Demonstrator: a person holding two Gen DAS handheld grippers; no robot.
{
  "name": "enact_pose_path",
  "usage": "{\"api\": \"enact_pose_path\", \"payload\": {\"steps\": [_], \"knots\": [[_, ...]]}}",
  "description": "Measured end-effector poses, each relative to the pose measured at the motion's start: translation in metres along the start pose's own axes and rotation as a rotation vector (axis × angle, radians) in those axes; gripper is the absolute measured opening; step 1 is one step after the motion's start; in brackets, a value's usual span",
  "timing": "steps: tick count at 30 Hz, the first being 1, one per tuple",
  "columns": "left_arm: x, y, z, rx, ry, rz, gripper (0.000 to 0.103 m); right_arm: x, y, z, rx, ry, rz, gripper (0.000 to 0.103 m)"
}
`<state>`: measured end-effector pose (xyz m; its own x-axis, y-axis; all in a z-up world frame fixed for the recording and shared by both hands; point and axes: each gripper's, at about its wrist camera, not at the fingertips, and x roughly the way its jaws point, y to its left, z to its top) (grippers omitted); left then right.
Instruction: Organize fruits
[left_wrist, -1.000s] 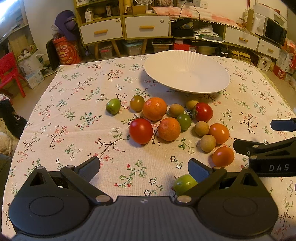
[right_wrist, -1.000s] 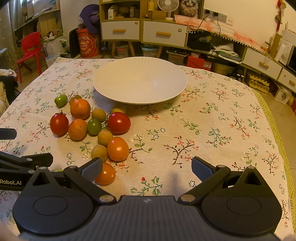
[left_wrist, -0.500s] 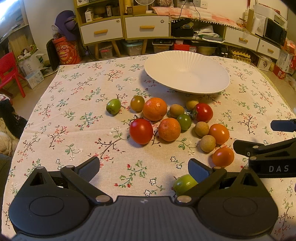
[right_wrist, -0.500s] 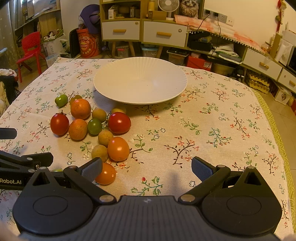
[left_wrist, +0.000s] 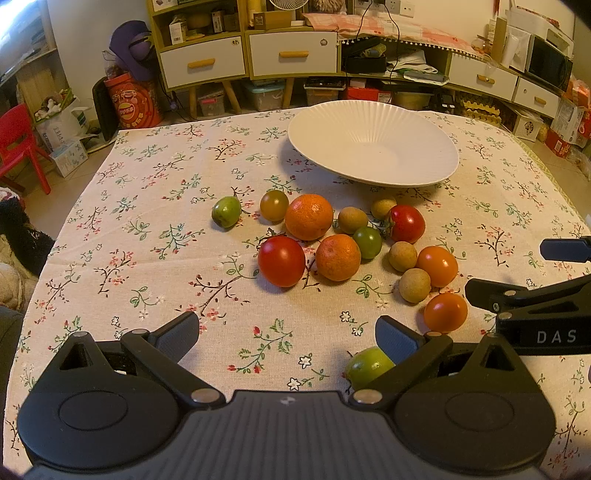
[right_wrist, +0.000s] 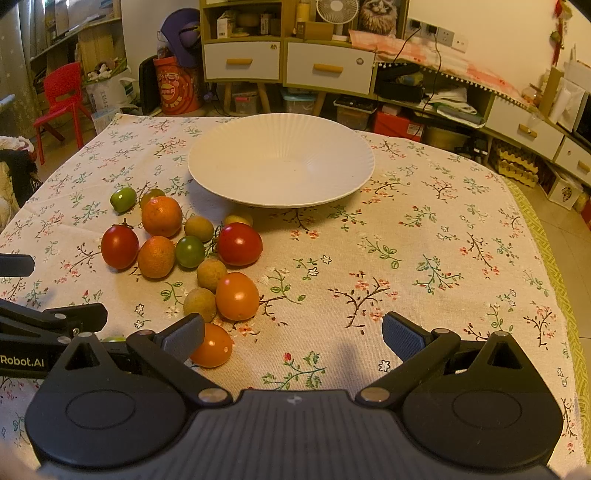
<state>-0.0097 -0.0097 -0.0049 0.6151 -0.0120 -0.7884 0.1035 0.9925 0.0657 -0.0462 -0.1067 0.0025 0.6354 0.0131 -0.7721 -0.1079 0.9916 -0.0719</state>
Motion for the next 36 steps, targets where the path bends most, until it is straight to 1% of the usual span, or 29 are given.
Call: {"api": "enact_pose_path", "payload": {"steps": [30,36], "knots": [[0.0001,0.0001,0.0002,0.001,0.000,0.000,0.098,0.0002,0.0006,-0.0002,0.000,0.000,-0.001,0.103],[0.0000,0.0039,-0.0040,0.010,0.017,-0.023,0.098,0.0023,0.0017,-0.0032,-0.010,0.003,0.010,0.103]]}}
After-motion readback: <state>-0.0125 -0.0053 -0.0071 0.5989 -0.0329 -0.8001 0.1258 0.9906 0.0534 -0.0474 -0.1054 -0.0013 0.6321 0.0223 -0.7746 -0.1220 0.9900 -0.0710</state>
